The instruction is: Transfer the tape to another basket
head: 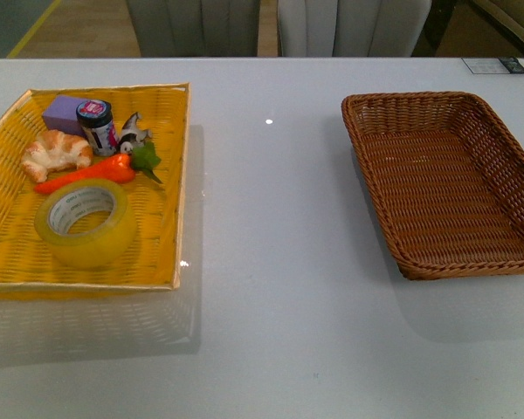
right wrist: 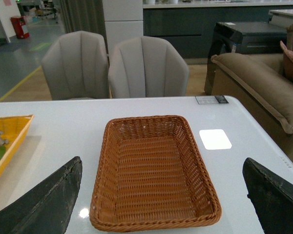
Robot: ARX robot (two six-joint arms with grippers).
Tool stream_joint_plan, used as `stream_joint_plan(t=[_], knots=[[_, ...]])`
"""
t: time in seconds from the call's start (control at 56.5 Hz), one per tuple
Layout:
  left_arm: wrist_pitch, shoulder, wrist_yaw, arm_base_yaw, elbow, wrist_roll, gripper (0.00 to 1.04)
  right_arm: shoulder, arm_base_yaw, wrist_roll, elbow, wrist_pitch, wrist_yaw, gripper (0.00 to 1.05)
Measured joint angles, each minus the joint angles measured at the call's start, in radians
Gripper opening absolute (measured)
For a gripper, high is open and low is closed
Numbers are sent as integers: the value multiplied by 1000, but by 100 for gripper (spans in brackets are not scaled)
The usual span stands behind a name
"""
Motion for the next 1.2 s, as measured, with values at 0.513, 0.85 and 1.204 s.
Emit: stream_joint_plan(t=[0.513,0.85,1.204], knots=[[247,936,236,131,281,-381,96,-1,0,0,0,0,-1,96],[550,1904,161,109,617,-341,96,-1,0,0,0,0,-1,96],[529,2167,156,77,810,-330,96,-1,0,0,0,0,-1,96]])
